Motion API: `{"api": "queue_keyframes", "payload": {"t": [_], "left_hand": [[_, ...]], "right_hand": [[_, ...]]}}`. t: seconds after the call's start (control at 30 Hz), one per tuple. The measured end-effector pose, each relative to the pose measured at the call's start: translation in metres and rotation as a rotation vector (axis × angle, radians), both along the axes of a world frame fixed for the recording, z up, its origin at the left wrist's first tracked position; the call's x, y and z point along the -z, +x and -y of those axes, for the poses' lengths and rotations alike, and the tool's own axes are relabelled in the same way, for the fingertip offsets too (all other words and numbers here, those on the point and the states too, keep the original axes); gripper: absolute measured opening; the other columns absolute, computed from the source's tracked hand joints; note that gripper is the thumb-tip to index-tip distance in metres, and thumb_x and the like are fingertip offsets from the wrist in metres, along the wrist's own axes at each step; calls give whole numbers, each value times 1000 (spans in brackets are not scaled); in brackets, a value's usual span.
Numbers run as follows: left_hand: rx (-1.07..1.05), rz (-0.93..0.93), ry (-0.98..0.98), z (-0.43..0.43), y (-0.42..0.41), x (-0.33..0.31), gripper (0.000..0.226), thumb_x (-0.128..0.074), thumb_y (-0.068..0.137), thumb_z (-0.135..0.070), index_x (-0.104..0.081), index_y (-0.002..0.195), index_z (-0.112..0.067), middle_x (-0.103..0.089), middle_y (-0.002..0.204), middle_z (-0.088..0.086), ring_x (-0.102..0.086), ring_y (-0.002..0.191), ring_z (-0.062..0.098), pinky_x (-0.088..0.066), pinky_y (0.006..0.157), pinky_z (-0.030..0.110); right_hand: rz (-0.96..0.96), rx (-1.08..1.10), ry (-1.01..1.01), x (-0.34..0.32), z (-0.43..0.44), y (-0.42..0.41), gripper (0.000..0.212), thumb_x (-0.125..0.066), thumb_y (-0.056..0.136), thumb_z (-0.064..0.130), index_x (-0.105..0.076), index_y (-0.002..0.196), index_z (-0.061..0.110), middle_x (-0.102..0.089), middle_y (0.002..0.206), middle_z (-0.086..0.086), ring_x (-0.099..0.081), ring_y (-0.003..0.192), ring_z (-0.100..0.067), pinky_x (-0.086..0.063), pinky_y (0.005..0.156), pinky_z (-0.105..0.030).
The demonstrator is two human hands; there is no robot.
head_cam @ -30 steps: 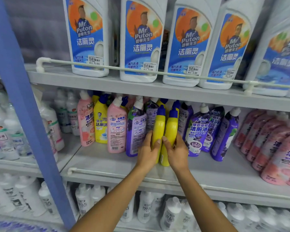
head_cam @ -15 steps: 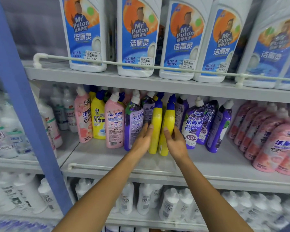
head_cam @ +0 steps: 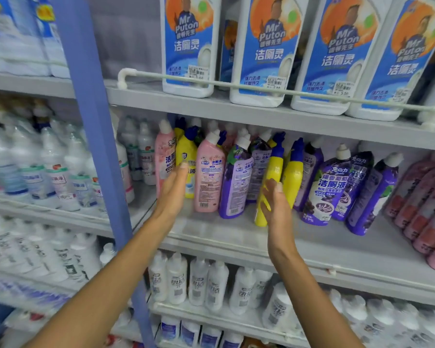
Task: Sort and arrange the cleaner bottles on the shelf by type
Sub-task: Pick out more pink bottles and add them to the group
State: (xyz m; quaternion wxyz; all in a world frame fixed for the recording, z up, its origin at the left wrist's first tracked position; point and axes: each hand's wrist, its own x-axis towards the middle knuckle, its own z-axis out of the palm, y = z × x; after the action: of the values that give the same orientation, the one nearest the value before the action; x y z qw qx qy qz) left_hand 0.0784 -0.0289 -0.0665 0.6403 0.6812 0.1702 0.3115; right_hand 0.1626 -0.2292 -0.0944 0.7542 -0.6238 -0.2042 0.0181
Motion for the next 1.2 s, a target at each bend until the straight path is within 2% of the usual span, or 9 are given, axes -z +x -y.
{"api": "queue_keyframes", "payload": {"t": [0.07, 0.23, 0.33, 0.5, 0.67, 0.8, 1.0, 1.1, 1.2], "left_hand": [[-133, -1, 9, -20, -3, -4, 32, -42, 105, -52, -65, 117, -34, -71, 107, -16, -67, 106, 5, -51, 92, 26], [-270, -24, 88, -51, 8, -13, 47, -46, 105, -52, -51, 144, -26, -55, 127, -14, -54, 114, 9, -40, 94, 25], [-308, -70, 115, -65, 25, -7, 51, -53, 103, -46, -46, 147, -21, -50, 124, -12, -51, 113, 8, -40, 88, 22], [-337, -170, 112, -104, 58, 2, 70, -69, 75, -66, -57, 130, -24, -70, 123, 1, -67, 111, 23, -55, 98, 45], [-349, -172, 194, -128, 80, 24, 43, -77, 80, -45, -70, 112, -17, -76, 105, 2, -73, 97, 20, -59, 83, 37], [-383, -195, 198, -132, 83, 39, 52, -71, 77, -59, -66, 109, -18, -74, 104, 3, -71, 96, 21, -58, 79, 38], [-327, -242, 187, -115, 58, 33, 56, -70, 86, -49, -51, 123, -12, -66, 124, 11, -64, 110, 31, -53, 92, 43], [-291, -182, 175, -98, 40, 37, 63, -67, 80, -53, -51, 129, -17, -66, 124, 7, -63, 109, 29, -52, 92, 39], [-224, -129, 117, -84, 27, 43, 51, -81, 79, -49, -60, 119, -25, -68, 108, 0, -66, 96, 24, -51, 83, 34]], "right_hand": [[8, -59, 4, -10, -25, -3, 51, -41, 94, 68, -56, 135, 42, -60, 138, 26, -53, 132, 4, -38, 118, -32], [2, -153, -64, -11, -90, -3, 73, -48, 89, 72, -55, 142, 23, -65, 138, 6, -59, 129, -11, -44, 116, -43], [39, -94, -137, -10, -115, -2, 60, -51, 98, 62, -50, 147, 27, -56, 138, 18, -53, 130, -8, -39, 112, -29], [189, 207, -225, -5, -150, -1, 78, -61, 82, 55, -44, 147, 15, -53, 137, -5, -50, 129, -24, -45, 109, -42], [168, 324, -378, 4, -179, 7, 104, -77, 84, 43, -19, 160, 3, -29, 162, -15, -25, 149, -29, -17, 122, -26], [135, 435, -483, 8, -194, 18, 102, -79, 86, 42, -18, 160, 5, -31, 161, -15, -30, 149, -29, -26, 123, -36], [138, 488, -338, 19, -196, 20, 78, -74, 92, 28, -32, 156, 12, -46, 152, -10, -44, 139, -26, -29, 116, -25], [104, 434, -239, 26, -192, 21, 77, -73, 90, 28, -34, 154, 14, -50, 148, -8, -50, 136, -27, -39, 118, -44], [111, 333, -189, 30, -178, 11, 79, -73, 86, 33, -37, 154, 18, -56, 143, -5, -56, 130, -22, -47, 111, -42]]}}
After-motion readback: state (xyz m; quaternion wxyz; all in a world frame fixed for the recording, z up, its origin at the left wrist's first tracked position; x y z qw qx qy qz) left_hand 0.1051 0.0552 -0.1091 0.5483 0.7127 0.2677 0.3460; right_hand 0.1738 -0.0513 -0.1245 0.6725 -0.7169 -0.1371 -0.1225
